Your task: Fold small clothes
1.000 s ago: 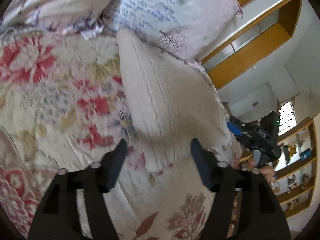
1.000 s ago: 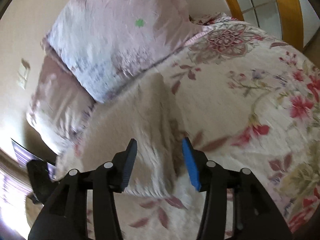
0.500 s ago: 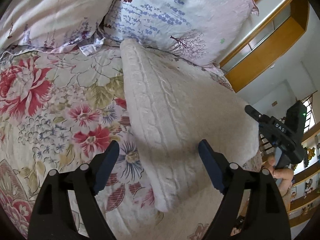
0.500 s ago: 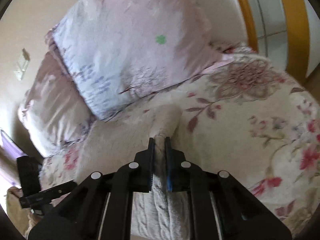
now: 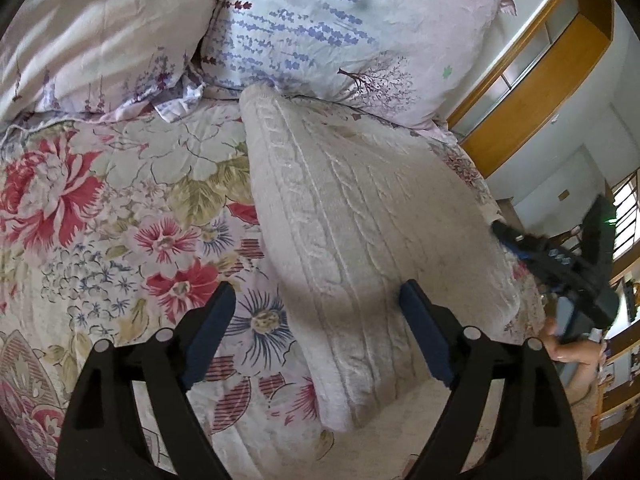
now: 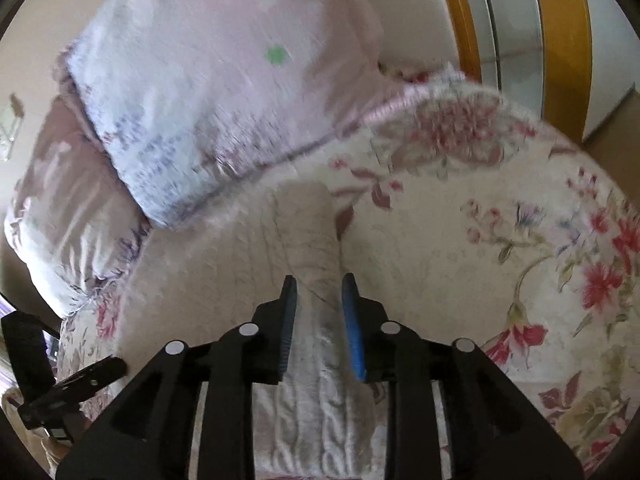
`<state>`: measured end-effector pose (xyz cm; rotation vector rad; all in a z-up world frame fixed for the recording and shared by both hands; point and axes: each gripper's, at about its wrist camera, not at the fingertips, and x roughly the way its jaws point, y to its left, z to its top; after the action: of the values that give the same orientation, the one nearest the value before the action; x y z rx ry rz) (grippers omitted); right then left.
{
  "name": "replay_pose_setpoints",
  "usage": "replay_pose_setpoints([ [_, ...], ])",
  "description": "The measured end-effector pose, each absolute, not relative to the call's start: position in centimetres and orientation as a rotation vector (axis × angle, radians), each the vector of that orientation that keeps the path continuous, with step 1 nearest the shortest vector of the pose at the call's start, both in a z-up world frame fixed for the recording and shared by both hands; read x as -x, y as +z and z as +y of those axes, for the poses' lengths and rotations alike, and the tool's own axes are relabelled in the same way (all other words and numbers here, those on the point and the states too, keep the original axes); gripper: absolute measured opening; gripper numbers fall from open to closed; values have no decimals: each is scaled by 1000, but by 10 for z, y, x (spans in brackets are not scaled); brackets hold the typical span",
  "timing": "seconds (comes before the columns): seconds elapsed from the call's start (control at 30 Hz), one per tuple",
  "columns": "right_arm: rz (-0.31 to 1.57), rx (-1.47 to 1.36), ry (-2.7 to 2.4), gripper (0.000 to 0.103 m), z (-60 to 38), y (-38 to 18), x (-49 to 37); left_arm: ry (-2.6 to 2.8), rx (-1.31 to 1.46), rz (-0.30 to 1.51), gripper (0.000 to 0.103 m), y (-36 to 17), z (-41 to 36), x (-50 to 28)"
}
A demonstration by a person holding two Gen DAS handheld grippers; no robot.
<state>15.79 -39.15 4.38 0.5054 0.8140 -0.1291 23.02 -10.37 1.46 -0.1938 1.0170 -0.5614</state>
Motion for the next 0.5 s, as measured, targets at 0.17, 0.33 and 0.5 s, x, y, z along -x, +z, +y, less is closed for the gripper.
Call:
replay_pose_setpoints([
  [0.17, 794, -435, -70, 29, -371, 54, -159, -541, 149, 997, 86, 17, -109, -227],
  [0.33, 824, -342, -61, 36, -356, 46, -164, -527, 124, 990, 88, 17, -112, -227],
  [0.5, 887, -316, -59, 36, -356, 19, -167, -529, 108, 995, 89, 15, -116, -228],
])
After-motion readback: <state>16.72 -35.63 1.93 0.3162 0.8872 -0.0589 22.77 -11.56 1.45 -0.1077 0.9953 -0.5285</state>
